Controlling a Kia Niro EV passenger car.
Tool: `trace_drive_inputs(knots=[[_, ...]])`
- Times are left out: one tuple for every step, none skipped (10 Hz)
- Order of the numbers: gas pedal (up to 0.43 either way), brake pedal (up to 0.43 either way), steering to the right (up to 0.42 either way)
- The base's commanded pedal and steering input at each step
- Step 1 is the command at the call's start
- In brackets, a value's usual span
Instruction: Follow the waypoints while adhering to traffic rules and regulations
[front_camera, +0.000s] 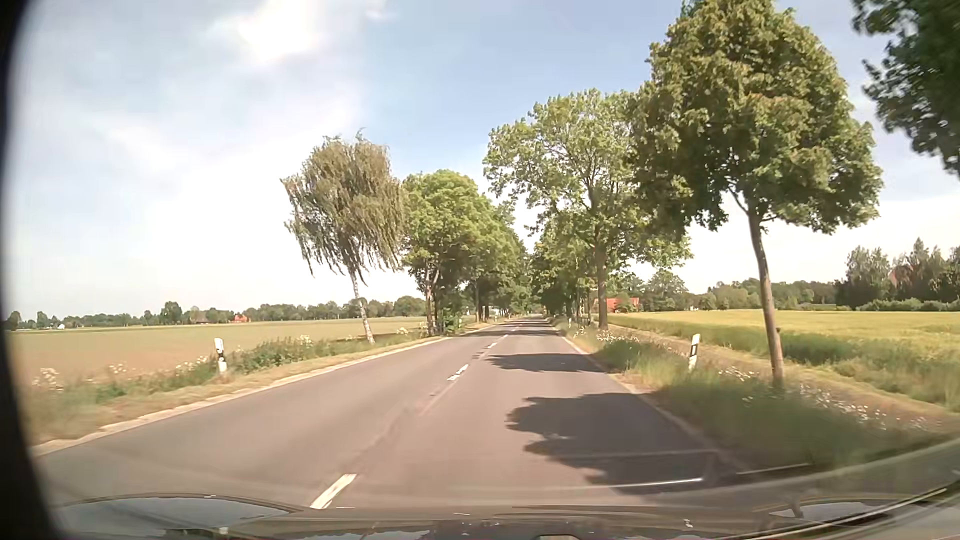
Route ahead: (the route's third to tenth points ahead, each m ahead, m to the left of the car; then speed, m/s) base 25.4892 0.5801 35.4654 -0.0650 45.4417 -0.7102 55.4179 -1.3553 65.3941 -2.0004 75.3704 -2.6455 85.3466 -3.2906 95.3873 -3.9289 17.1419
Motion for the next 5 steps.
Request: trace_drive_inputs(knots=[[0.22, 0.0, 0.007], [0.22, 0.0, 0.006], [0.22, 0.0, 0.005], [0.22, 0.0, 0.004], [0.22, 0.0, 0.004]])
